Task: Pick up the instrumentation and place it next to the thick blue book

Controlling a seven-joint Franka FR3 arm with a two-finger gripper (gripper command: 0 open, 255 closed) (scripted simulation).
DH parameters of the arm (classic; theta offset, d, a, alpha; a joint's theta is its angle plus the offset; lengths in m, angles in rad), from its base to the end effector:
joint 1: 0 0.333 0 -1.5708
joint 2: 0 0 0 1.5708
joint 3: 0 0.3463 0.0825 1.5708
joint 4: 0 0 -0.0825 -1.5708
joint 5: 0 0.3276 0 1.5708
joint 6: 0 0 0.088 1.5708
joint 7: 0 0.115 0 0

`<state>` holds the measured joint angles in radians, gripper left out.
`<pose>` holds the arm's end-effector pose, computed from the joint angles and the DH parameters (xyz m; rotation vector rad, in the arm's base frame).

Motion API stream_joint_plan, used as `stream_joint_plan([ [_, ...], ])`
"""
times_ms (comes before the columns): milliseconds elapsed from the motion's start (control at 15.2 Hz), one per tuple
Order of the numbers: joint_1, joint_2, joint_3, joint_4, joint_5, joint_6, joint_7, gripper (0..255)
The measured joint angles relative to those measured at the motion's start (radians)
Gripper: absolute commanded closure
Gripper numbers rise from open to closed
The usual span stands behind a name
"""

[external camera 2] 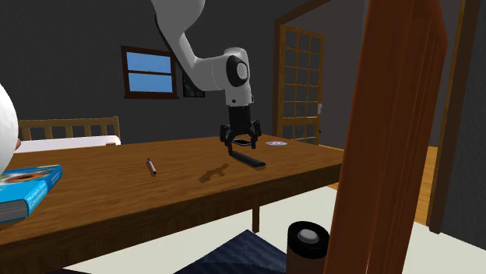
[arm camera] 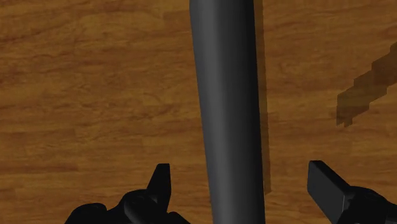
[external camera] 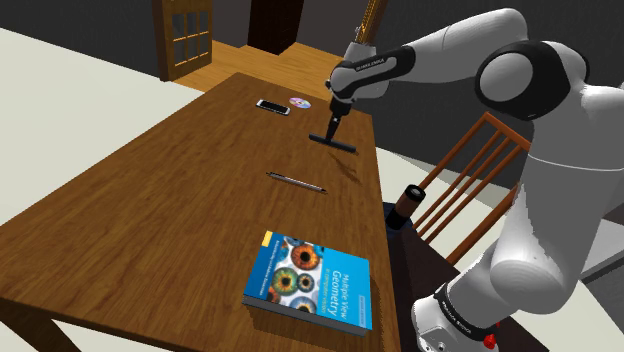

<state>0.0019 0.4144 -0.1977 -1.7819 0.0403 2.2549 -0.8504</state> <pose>0.6141 -0.1057 0.3864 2.9072 0.9782 0.0535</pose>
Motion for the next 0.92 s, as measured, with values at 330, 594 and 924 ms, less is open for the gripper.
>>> stream_joint_plan([
  [330, -0.004, 0.025, 0.003, -0.012, 0.006, 0.037, -0.004, 0],
  [594, -0.004, 0.028, 0.003, -0.011, 0.006, 0.039, -0.004, 0],
  [924, -0.003, 0.025, 0.004, -0.011, 0.006, 0.039, -0.005, 255],
])
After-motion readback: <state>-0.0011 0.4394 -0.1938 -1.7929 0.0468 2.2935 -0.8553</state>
